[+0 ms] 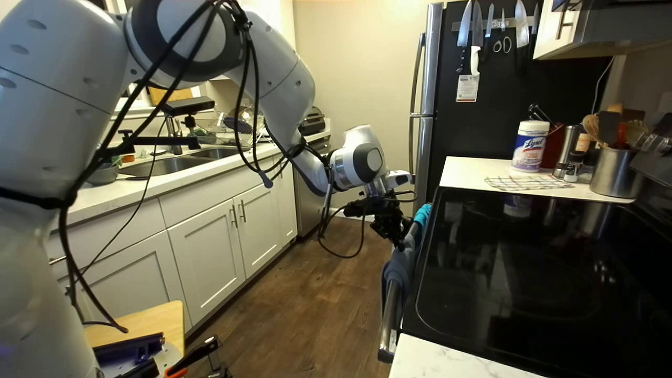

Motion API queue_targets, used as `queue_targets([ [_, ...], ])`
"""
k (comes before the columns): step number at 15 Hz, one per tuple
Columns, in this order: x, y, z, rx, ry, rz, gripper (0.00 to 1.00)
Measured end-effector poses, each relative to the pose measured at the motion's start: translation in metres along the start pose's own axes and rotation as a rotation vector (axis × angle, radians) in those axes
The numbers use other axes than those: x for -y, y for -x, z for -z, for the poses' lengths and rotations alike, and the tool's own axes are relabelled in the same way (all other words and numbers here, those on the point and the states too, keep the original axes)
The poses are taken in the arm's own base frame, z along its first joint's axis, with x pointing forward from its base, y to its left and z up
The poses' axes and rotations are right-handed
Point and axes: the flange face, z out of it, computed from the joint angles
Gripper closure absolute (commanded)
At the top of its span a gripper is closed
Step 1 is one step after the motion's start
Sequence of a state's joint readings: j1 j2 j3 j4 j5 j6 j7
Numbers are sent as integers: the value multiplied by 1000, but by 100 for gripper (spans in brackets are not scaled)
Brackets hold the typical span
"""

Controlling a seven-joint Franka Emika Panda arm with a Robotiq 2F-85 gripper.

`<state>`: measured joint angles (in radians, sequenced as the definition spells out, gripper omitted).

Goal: Remove the light blue towel on the right side of the stove hanger and place it on the stove plates

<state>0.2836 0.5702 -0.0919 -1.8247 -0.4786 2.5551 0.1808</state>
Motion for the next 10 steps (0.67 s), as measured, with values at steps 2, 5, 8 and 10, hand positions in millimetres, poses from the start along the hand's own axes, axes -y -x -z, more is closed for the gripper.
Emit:
queue_targets([
  [2,0,0,0,-1,0,0,99],
  [5,-2,-1,1,-15,-1,-3,99],
  [8,-8,-4,6,-56,-5,-15,99],
  [10,-15,-6,13,-88,-12,-29,99],
])
